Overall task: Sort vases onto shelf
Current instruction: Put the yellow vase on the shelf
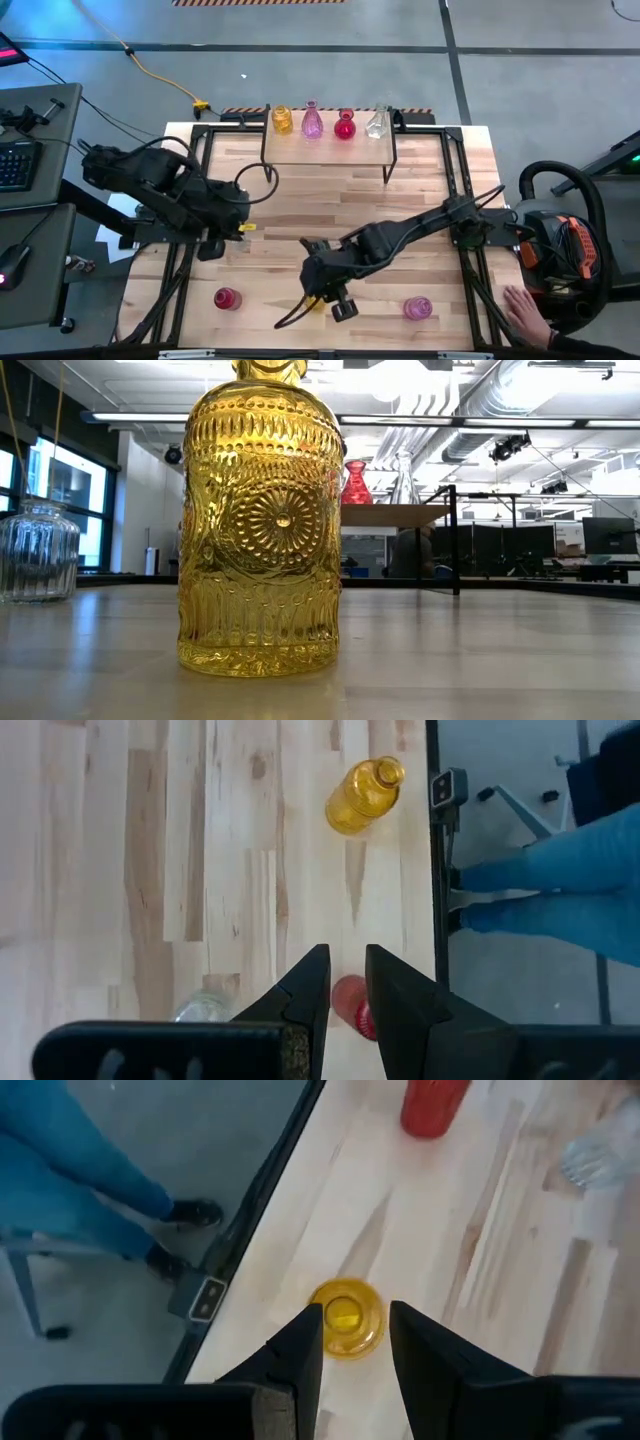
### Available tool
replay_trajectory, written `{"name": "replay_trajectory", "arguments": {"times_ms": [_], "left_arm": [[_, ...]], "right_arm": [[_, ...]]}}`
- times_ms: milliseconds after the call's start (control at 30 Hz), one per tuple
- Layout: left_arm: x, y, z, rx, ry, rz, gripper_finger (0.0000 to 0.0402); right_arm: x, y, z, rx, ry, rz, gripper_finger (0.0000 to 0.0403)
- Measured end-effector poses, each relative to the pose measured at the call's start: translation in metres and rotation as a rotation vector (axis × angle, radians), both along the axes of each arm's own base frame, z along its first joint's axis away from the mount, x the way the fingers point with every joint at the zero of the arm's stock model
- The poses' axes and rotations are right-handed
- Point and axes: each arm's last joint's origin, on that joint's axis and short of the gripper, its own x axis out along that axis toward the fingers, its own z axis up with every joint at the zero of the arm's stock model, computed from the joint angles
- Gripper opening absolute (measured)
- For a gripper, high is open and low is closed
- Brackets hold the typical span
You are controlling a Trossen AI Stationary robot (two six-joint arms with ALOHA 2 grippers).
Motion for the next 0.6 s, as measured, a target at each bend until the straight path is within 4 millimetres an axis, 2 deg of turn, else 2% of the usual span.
{"name": "replay_trajectory", "arguments": {"times_ms": [200,367,600], "left_arm": [[0.006,-0.002,-0.004,-0.016,0.029,0.043,0.0060],[0.006,-0.002,-0.003,-0.016,0.030,0.078,0.0060],[0.006,-0.001,-0.003,-0.004,0.024,0.085,0.0060]], "right_arm": [[0.008,0.013,-0.031,-0.024,0.101,0.064,0.0099],[0.004,0.023,-0.031,-0.051,0.067,0.144,0.0099],[0.014,0.026,-0.046,-0.052,0.081,0.054,0.0099]]}}
